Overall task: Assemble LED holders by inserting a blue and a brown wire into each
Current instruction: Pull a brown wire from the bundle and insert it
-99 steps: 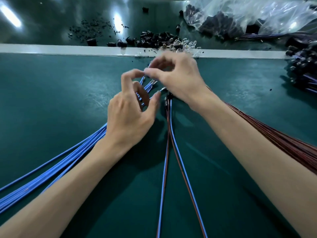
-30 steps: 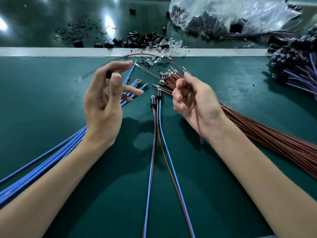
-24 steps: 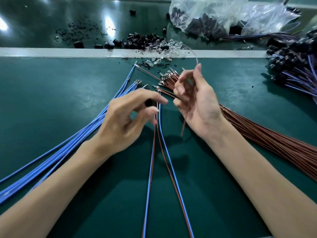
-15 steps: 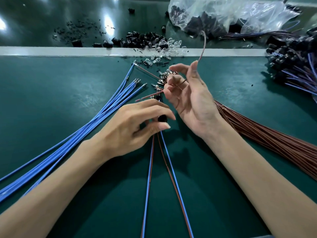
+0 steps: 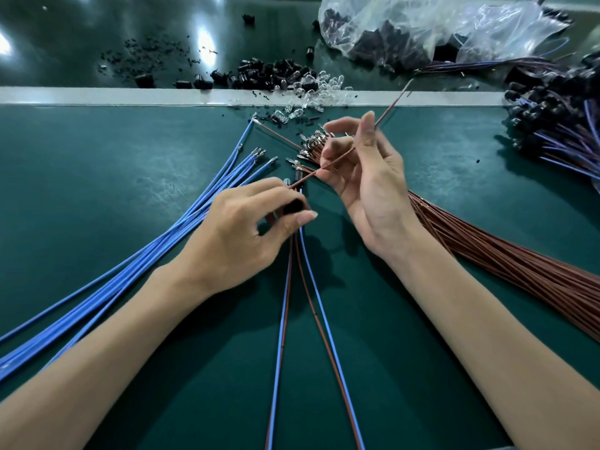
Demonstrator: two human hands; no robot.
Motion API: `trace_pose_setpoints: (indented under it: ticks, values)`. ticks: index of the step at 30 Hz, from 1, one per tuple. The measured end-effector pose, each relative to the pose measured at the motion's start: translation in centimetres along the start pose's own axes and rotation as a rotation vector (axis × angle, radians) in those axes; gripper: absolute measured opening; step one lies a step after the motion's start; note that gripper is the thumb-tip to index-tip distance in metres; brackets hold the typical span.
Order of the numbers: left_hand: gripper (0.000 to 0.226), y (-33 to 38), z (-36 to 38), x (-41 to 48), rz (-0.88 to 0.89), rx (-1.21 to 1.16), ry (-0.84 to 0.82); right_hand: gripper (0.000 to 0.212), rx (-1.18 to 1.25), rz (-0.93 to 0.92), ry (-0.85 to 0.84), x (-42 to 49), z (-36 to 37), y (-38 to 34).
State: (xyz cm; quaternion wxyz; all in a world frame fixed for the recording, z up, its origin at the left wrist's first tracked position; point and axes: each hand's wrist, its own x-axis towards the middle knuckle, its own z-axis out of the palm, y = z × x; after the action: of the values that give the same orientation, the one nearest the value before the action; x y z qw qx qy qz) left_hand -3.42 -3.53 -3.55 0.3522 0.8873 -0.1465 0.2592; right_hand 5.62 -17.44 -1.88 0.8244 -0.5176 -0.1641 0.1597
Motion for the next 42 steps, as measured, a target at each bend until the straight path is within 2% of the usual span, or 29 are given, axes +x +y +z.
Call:
trace_pose_setpoints:
  ticks: [4,6,9,14,25,32,36,39,42]
  values:
    - [0.029,-0.1,0.0,-0.1,-0.037,-0.004,0.018,0.007,-0.117,-0.004,-0.098,-0.3,-0.2,0.2]
    - [0.03,-0.2,0.0,0.0,-0.062,-0.001,0.032,0.01,-0.256,-0.012,-0.144,-0.5,-0.1,0.4]
    - [0.03,-0.3,0.0,0.0,-0.099,-0.022,0.079,0.017,-0.367,-0.093,-0.107,-0.5,0.1,0.2]
    - [0.031,-0.5,-0.1,0.2,-0.174,0.017,0.17,0.021,-0.291,-0.218,-0.007,-0.5,0.0,-0.6]
    - [0.034,-0.7,-0.1,0.3,-0.226,0.029,0.197,0.017,-0.382,-0.272,-0.068,-0.7,0.1,-0.5]
    - [0.031,-0.7,-0.3,0.2,-0.208,0.058,0.172,0.009,-0.479,-0.278,-0.185,-1.1,0.5,0.5]
    - [0.023,-0.6,-0.3,0.2,-0.173,0.089,0.137,0.01,-0.535,-0.23,-0.219,-1.1,0.4,0.5]
    - [0.024,-0.5,-0.3,0.2,-0.157,0.134,0.127,0.005,-0.543,-0.17,-0.259,-1.0,0.2,0.6]
    - [0.032,-0.5,-0.4,0.3,-0.175,0.13,0.14,0.009,-0.308,-0.096,-0.243,-0.9,0.2,0.3]
